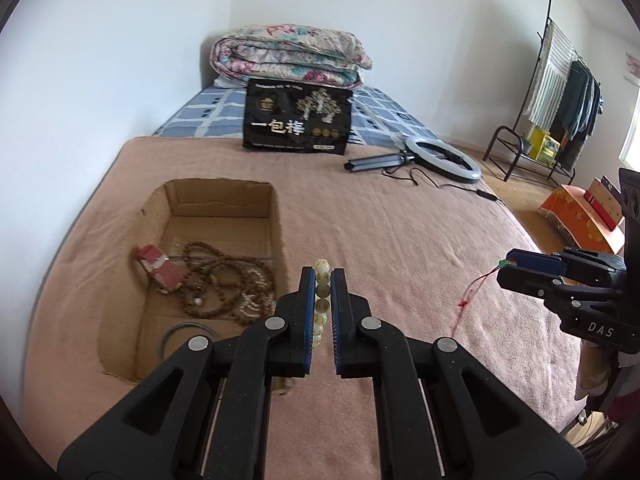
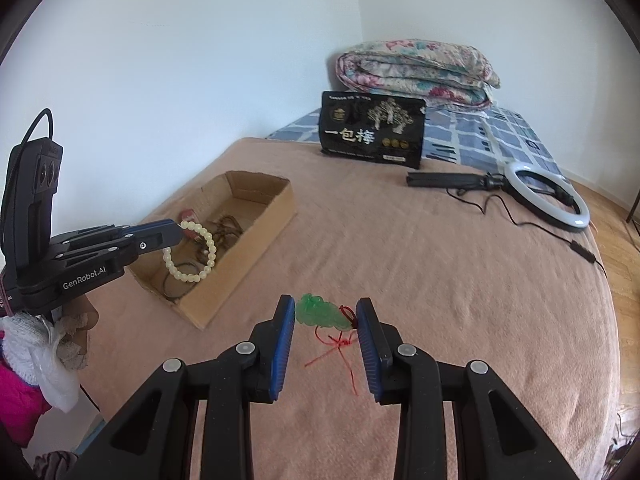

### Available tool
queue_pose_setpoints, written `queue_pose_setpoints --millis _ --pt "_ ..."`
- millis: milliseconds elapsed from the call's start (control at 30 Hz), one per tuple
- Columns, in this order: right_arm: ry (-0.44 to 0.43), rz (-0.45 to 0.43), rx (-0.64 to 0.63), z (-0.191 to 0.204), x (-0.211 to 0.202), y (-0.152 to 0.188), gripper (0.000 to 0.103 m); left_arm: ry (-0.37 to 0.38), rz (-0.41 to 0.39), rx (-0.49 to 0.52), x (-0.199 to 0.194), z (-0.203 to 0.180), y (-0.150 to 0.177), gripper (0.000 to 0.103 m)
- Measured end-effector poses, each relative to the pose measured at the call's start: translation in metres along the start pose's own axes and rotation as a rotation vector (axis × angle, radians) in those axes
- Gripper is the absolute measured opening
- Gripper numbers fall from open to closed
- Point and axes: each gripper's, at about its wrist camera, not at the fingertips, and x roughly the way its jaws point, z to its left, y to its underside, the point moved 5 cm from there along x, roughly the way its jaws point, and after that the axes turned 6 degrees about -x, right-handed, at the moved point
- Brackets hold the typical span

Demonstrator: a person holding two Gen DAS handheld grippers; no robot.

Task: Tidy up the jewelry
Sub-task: 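Carry the bracelet with the left tool over the box while the right tool carries the pendant, then open the left tool to drop the bracelet in the box while the right tool drops the pendant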

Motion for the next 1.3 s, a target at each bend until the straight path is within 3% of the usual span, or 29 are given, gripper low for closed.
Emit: queue_pose_setpoints --millis 533,967,1300 --pt "-0.08 -0.076 -0.061 0.057 0.023 -0.076 0.032 -0.079 -0.05 -0.059 -0.024 0.071 -0.016 0.005" --pt "-0.111 -0.097 -0.098 0.089 0.058 -0.127 0.032 -0.092 -0.057 -0.076 -0.022 0.087 -0.018 0.005" --pt "-0.125 -0.053 -0.084 0.096 0.103 -0.14 0.032 -0.099 -0.049 -0.08 -0.011 0.092 -0.015 0.005"
